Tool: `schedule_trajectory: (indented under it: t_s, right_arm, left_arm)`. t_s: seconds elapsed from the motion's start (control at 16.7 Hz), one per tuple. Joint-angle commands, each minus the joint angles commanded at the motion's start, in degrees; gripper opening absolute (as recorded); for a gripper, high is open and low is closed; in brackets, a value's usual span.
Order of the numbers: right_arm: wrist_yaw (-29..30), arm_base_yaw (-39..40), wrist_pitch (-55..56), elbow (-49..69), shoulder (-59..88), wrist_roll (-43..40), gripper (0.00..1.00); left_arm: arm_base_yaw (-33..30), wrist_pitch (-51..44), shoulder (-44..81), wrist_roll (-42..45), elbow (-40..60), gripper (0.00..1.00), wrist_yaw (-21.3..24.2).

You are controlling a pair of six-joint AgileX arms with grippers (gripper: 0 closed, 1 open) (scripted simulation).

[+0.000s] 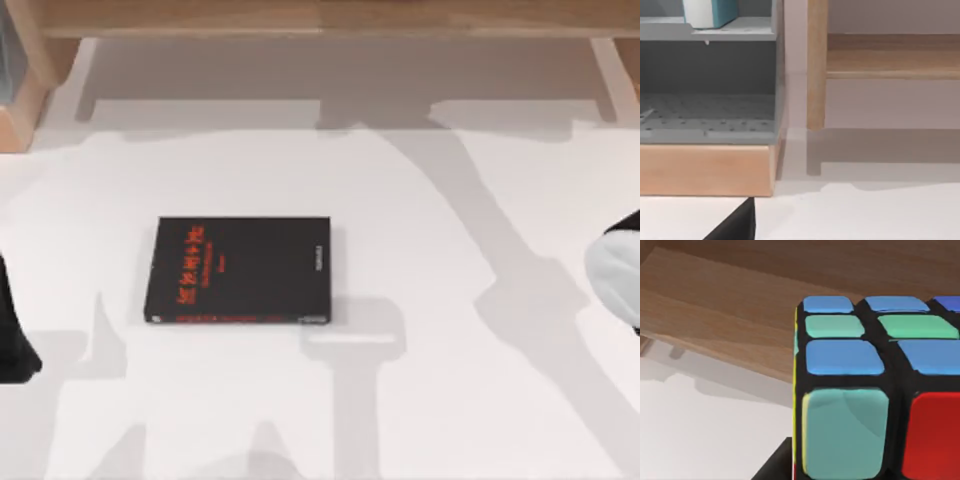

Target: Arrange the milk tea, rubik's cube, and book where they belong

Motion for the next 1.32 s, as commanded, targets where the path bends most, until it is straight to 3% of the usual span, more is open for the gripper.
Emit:
schedule_trajectory:
  t_s: [0.3, 0.6, 1.32]
  right_arm:
    - [6.7, -5.2, 2.2, 31.6, 9.7, -3.7, 0.0]
    - [13.5, -11.5, 5.8, 49.7, 19.7, -9.9, 0.0]
    - [16.4, -15.6, 6.3, 50.4, 17.3, -9.0, 0.0]
  left_arm:
    - [0.0, 0.0, 0.0, 0.0, 0.0, 1.0, 0.0]
    - [0.0, 0.0, 0.0, 0.0, 0.0, 1.0, 0.0]
    - [0.0, 0.0, 0.0, 0.0, 0.0, 1.0, 0.0]
